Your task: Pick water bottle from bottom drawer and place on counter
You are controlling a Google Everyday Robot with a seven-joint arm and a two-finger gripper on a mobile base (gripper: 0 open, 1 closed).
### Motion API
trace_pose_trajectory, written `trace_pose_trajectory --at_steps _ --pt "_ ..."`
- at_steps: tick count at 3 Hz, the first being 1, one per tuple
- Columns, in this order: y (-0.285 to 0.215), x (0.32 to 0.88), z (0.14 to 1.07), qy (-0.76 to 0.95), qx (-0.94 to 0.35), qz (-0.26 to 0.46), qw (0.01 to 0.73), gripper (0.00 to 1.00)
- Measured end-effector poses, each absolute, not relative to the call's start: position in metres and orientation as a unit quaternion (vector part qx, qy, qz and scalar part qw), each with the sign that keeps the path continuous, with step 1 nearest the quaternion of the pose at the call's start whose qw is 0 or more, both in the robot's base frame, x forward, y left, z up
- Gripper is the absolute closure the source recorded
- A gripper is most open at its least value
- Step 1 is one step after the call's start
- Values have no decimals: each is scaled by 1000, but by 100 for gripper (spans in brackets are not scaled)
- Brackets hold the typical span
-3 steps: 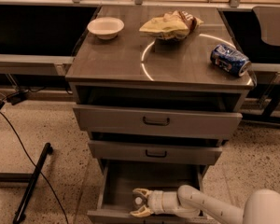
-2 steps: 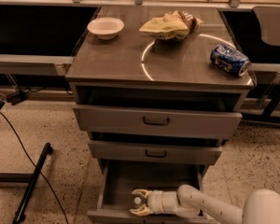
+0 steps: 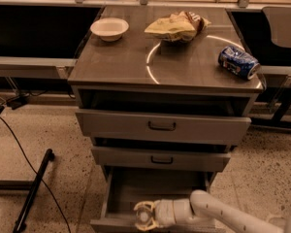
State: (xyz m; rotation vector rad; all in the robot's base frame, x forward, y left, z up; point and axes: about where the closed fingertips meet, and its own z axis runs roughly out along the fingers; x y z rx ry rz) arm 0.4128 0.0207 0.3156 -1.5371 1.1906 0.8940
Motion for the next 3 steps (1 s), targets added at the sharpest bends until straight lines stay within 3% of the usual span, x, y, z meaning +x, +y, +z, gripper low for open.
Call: trace_pose_trajectory --at_steps 1,2,3 --pt "17 365 386 424 -662 351 509 100" --pt "29 323 396 408 -666 376 498 100" --pt "34 330 401 403 -660 393 498 100"
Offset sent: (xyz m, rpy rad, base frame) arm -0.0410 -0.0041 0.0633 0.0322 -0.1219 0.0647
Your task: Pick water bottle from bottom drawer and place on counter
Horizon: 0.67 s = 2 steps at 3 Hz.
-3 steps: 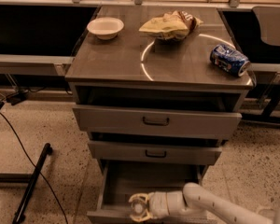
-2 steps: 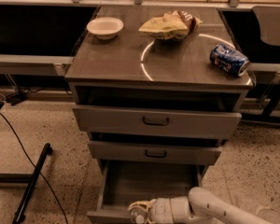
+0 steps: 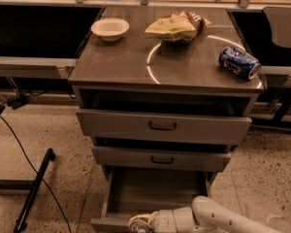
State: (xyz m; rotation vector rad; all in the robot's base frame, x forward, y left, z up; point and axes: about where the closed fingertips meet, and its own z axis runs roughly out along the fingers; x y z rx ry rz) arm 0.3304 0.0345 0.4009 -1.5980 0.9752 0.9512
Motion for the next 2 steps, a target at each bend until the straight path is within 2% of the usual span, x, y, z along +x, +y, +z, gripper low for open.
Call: trace_pose_trajectory --at_steps 2 --pt "17 396 468 423 -573 422 561 100"
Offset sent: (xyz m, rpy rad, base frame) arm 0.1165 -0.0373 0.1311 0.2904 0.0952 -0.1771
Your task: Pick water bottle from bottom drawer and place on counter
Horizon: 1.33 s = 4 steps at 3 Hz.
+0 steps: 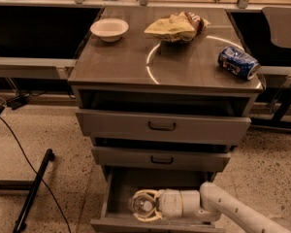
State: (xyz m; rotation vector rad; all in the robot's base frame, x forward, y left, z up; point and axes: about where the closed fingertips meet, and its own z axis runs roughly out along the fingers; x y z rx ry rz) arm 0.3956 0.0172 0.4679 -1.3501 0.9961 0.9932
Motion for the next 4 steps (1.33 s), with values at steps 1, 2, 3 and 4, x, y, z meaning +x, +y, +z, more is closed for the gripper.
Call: trace_pose_trajectory --at_steps 1,2,3,4 --pt "-8 434 532 432 -561 402 581 100" --pt "-33 457 563 449 -537 399 592 100" --pt "-33 458 564 450 -536 400 592 100" --pt "-31 461 582 464 -519 401 596 100"
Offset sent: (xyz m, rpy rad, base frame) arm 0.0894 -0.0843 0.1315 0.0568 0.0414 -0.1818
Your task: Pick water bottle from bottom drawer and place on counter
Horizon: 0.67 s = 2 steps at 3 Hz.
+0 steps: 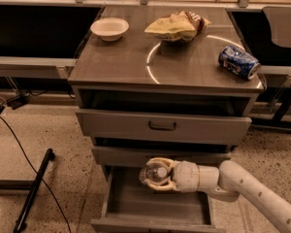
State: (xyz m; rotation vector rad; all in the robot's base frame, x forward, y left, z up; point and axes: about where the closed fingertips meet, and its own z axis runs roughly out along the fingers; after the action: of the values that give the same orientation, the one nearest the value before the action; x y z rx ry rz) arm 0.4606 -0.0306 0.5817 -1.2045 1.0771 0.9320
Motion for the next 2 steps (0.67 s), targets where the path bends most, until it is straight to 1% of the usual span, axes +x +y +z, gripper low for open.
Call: trace_pose_trajectory --at_steps 1,2 --pt "-38 463 611 503 -448 424 605 100" --pt "-49 457 642 527 -406 437 606 100"
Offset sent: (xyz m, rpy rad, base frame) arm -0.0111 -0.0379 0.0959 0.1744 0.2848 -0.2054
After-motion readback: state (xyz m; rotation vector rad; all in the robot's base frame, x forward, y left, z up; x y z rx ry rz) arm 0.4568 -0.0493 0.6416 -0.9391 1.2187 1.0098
